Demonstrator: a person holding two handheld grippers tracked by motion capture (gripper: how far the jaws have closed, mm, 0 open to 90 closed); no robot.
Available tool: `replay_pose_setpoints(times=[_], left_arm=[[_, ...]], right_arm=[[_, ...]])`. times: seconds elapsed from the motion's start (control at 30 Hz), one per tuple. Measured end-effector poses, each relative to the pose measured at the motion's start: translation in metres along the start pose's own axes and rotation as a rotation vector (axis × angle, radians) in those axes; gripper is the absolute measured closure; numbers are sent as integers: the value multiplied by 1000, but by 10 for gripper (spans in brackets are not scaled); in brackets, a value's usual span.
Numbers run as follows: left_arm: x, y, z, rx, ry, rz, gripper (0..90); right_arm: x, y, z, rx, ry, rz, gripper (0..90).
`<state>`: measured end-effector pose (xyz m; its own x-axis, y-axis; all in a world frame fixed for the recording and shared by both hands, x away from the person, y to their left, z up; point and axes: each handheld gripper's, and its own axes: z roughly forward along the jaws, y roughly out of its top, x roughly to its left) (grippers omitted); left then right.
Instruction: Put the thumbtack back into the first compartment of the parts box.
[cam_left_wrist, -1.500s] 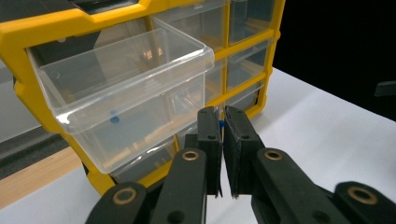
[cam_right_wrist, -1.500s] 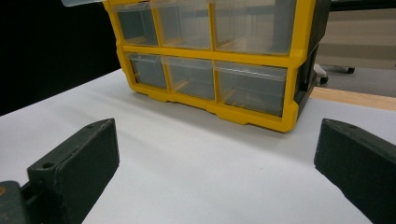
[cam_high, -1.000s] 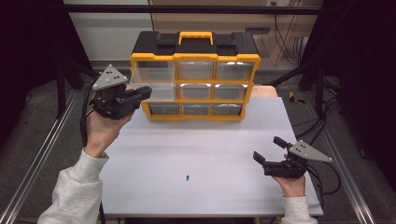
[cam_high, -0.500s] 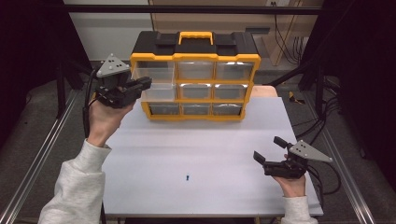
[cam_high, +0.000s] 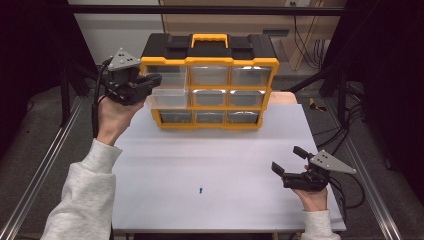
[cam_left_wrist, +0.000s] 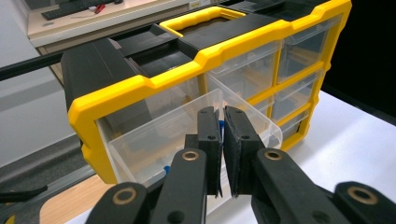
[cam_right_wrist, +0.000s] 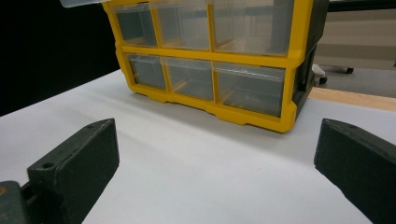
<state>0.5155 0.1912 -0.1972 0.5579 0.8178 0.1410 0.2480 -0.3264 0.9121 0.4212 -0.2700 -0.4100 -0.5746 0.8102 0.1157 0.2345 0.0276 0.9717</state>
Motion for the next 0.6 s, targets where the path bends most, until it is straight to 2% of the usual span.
replay_pose_setpoints(times=[0.4, 0.6], left_arm=[[6, -1, 18, 24, 18, -5, 850], [10, -3, 24, 54, 35, 0, 850]], right_arm=[[0, 0, 0, 2, -5, 10, 5], [-1, 0, -1, -3, -1, 5, 5]])
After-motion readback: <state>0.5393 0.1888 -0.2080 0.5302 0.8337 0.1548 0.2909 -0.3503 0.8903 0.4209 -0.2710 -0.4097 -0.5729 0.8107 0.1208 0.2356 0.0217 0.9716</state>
